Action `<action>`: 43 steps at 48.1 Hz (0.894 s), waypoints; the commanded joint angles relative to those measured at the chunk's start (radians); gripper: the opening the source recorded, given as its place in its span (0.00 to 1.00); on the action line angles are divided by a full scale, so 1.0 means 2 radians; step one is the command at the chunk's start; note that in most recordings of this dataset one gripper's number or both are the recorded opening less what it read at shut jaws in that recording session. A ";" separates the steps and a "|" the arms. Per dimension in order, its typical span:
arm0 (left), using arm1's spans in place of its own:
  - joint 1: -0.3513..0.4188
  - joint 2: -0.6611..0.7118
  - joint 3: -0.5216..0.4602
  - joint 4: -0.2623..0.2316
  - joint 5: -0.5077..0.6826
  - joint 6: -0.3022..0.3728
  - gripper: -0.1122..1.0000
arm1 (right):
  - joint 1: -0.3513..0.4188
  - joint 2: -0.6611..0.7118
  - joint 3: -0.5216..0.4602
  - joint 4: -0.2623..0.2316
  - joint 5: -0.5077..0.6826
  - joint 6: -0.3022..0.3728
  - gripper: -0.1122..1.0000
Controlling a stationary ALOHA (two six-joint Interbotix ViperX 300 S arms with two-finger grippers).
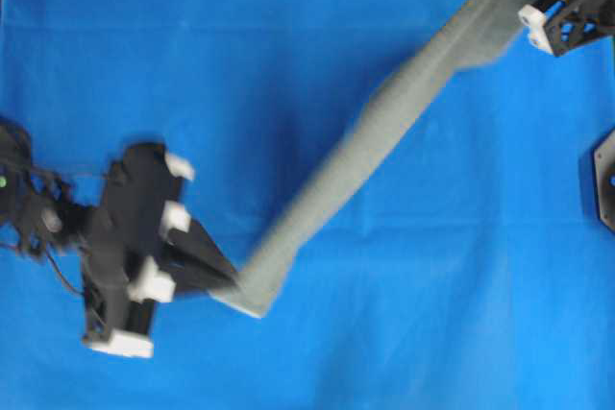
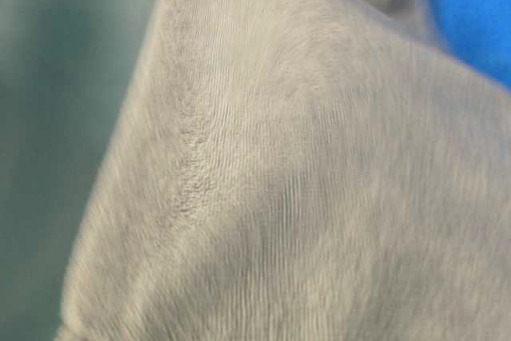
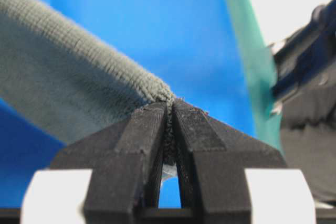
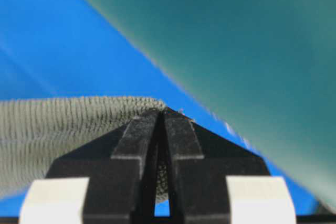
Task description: Fold a large towel.
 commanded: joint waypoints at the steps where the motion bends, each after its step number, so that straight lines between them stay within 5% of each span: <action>1: -0.018 0.025 -0.044 0.000 -0.008 0.005 0.13 | -0.038 0.012 -0.024 -0.008 -0.061 0.000 0.11; 14: -0.054 0.138 -0.180 0.000 0.001 0.073 0.13 | -0.103 0.107 -0.087 -0.008 -0.228 -0.002 0.11; 27: -0.059 0.206 -0.259 0.000 0.001 0.097 0.13 | -0.103 0.172 -0.141 -0.008 -0.223 -0.015 0.11; 43: -0.022 0.331 -0.377 0.000 -0.030 0.099 0.13 | -0.103 0.064 -0.062 -0.008 -0.165 -0.019 0.11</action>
